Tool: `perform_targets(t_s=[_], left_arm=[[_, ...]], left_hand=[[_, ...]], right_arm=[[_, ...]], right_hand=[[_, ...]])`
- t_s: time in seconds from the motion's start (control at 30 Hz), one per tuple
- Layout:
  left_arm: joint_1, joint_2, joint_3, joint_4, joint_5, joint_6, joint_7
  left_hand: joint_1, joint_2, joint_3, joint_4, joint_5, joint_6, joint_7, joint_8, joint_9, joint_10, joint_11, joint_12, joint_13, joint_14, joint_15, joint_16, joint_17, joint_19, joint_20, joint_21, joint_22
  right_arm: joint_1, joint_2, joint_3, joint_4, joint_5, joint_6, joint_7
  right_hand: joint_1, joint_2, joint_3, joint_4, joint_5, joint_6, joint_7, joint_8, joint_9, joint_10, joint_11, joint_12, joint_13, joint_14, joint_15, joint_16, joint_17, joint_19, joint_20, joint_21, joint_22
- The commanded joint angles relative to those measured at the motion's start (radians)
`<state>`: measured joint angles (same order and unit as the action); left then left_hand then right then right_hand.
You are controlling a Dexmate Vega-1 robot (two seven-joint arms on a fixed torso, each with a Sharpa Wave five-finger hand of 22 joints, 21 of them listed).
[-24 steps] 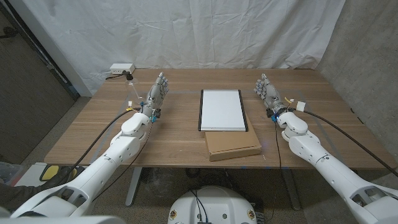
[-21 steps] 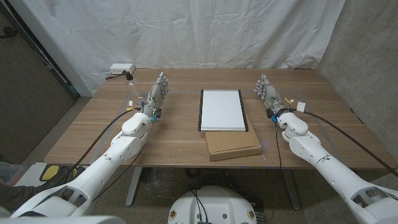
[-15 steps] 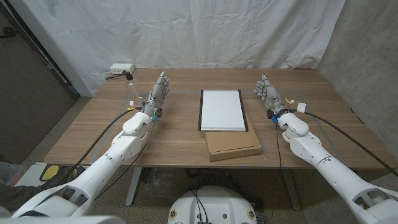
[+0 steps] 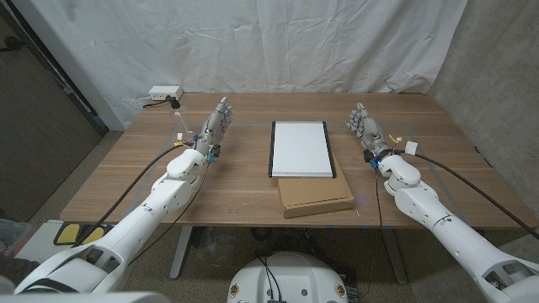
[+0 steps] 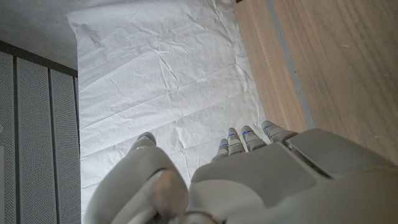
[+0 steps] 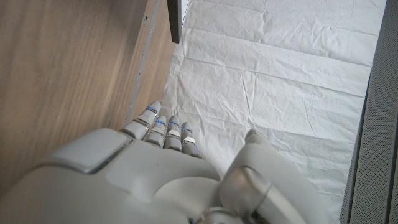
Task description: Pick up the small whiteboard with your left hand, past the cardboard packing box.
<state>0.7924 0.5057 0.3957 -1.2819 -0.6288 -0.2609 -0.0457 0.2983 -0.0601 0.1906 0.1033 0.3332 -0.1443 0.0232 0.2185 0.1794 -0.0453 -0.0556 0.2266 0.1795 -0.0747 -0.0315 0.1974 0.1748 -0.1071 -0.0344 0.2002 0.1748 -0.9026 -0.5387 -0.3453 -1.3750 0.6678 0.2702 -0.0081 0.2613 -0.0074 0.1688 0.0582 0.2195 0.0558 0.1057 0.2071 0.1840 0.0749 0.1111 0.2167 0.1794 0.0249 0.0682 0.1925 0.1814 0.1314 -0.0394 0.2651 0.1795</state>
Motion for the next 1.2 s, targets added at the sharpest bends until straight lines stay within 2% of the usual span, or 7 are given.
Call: perform_targets(t_s=[0.03,0.23,0.33,0.73,0.9,1.1,1.2], left_arm=[[-0.034,-0.001,0.016,0.024,0.017,0.009,-0.021],[-0.034,-0.025,0.003,0.044,-0.051,-0.008,-0.096],[-0.038,-0.02,0.006,0.038,-0.055,0.004,-0.111],[-0.051,-0.004,0.008,0.009,-0.09,0.083,-0.135],[-0.051,0.018,0.009,-0.02,-0.094,0.127,-0.131],[-0.056,0.041,0.005,-0.041,-0.112,0.183,-0.135],[-0.064,0.048,0.004,-0.036,-0.131,0.208,-0.16]], left_hand=[[0.024,0.003,0.009,-0.008,0.009,0.011,-0.001,0.006,0.004,0.019,-0.003,0.006,0.004,0.012,-0.007,0.006,0.004,0.009,-0.091,0.009,0.002],[0.068,0.009,0.018,-0.033,0.014,0.048,0.002,0.012,0.004,0.059,0.006,0.013,0.005,0.04,-0.007,0.008,0.003,0.021,-0.087,0.008,0.002],[0.089,0.012,0.022,-0.045,0.015,0.069,0.003,0.015,0.005,0.077,0.004,0.015,0.005,0.057,-0.005,0.009,0.003,0.027,-0.083,0.008,0.002],[0.119,0.017,0.027,-0.061,0.011,0.1,0.017,0.018,0.005,0.1,0.014,0.015,0.006,0.079,0.001,0.009,0.004,0.042,-0.076,0.01,0.003],[0.142,0.018,0.026,-0.074,0.002,0.133,0.027,0.017,0.005,0.138,0.028,0.017,0.007,0.124,0.009,0.015,0.005,0.108,-0.084,0.031,0.005],[0.149,0.017,0.023,-0.078,-0.005,0.172,0.035,0.023,0.006,0.169,0.03,0.021,0.007,0.155,0.01,0.019,0.007,0.137,-0.078,0.037,0.007],[0.156,0.016,0.019,-0.082,-0.011,0.191,0.036,0.022,0.006,0.192,0.039,0.021,0.007,0.174,0.009,0.017,0.007,0.186,-0.053,0.051,0.007]], right_arm=[[-0.015,-0.009,0.012,-0.021,0.005,0.001,-0.009],[-0.011,-0.013,0.014,-0.026,0.009,-0.005,-0.006],[-0.01,-0.017,0.015,-0.035,-0.002,-0.006,-0.019],[0.007,-0.014,0.014,-0.029,0.002,-0.01,-0.01],[0.013,-0.008,0.011,-0.023,0.0,-0.01,-0.011],[0.018,-0.003,0.008,-0.019,-0.001,-0.006,-0.009],[0.017,-0.004,0.007,-0.026,-0.009,-0.01,-0.021]], right_hand=[[0.014,0.003,0.006,-0.007,0.003,0.009,0.004,0.003,0.003,0.004,0.005,0.003,0.004,0.002,0.009,0.003,0.003,0.006,0.001,-0.001,0.001],[0.017,0.005,0.006,-0.009,0.003,0.01,0.003,0.002,0.003,0.006,0.007,0.004,0.004,0.004,0.009,0.002,0.003,0.006,0.001,-0.003,0.002],[0.018,0.005,0.007,-0.01,0.002,0.011,0.004,0.002,0.003,0.007,0.007,0.004,0.004,0.004,0.01,0.002,0.003,0.006,0.002,-0.004,0.002],[0.022,0.007,0.007,-0.014,0.001,0.015,0.002,0.001,0.003,0.01,0.008,0.003,0.004,0.006,0.01,0.001,0.003,0.008,0.004,-0.007,0.002],[0.023,0.008,0.008,-0.015,0.0,0.019,0.0,0.002,0.003,0.011,0.008,0.003,0.004,0.006,0.01,0.001,0.003,0.009,0.004,-0.008,0.002],[0.025,0.008,0.008,-0.017,-0.001,0.021,-0.003,0.002,0.003,0.011,0.008,0.003,0.004,0.008,0.01,0.001,0.003,0.009,0.005,-0.01,0.002],[0.025,0.008,0.008,-0.018,-0.001,0.021,-0.004,0.001,0.003,0.013,0.008,0.003,0.004,0.008,0.01,0.0,0.003,0.009,0.006,-0.011,0.003]])
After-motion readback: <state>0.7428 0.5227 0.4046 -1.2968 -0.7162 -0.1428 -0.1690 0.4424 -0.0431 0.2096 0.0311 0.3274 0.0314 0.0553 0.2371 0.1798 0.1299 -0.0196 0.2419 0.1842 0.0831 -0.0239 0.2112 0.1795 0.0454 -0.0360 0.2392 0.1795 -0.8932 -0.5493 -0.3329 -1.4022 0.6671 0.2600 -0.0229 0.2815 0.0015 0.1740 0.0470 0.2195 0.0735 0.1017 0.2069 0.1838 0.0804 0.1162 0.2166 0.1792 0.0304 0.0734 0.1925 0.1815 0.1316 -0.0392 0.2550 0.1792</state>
